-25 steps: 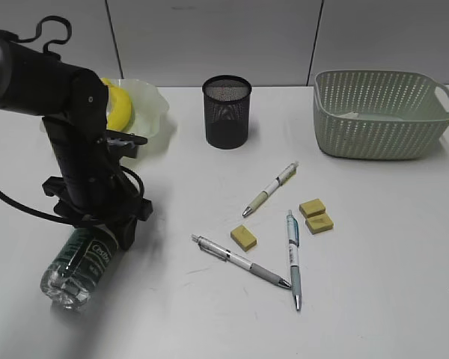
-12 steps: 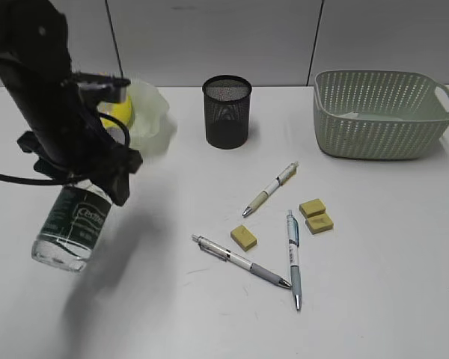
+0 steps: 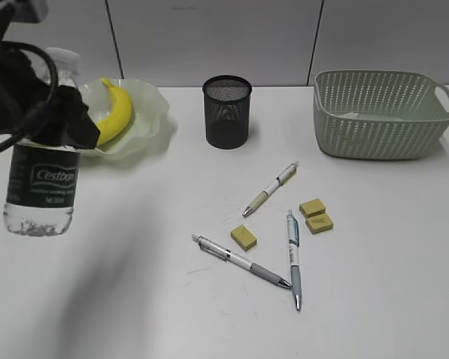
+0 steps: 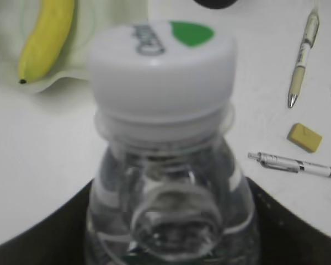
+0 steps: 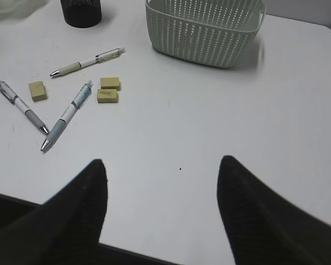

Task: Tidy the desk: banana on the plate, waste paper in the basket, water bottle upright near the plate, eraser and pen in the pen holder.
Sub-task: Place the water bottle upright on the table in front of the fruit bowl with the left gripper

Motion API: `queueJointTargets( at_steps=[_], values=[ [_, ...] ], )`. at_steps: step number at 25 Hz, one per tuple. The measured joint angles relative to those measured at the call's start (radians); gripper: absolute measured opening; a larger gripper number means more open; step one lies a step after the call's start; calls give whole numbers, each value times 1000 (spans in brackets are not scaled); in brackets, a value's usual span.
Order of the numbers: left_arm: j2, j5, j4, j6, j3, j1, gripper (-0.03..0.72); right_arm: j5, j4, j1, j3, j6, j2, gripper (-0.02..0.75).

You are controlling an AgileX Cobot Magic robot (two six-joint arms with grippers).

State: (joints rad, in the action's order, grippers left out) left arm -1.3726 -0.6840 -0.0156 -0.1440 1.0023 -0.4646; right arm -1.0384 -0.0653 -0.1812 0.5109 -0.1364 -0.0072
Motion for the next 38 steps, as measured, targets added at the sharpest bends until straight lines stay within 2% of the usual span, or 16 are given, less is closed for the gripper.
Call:
queueJointTargets(
  at_steps=[3,8,12,20,27,33,38],
  values=[
    [99,230,-1,0,-188,0,496,0,0,0,0,0,0,498],
    [205,735,-10,0,-484,0,496,0,0,0,0,0,0,498],
    [185,1088,-8,7,-610,0,496,0,1,0,0,0,0,498],
    [-81,1486,-21,149,-632,0,496,0,1,0,0,0,0,498],
    [-362,1791,-70,193,-632,0,496,0,1,0,0,1,0,498],
    [-501,1842,-113,196,-621,0,496,0,1,0,0,1,0,498],
    [-517,1860,-113,196,-612,0,496,0,1,0,0,1,0,498]
  ],
)
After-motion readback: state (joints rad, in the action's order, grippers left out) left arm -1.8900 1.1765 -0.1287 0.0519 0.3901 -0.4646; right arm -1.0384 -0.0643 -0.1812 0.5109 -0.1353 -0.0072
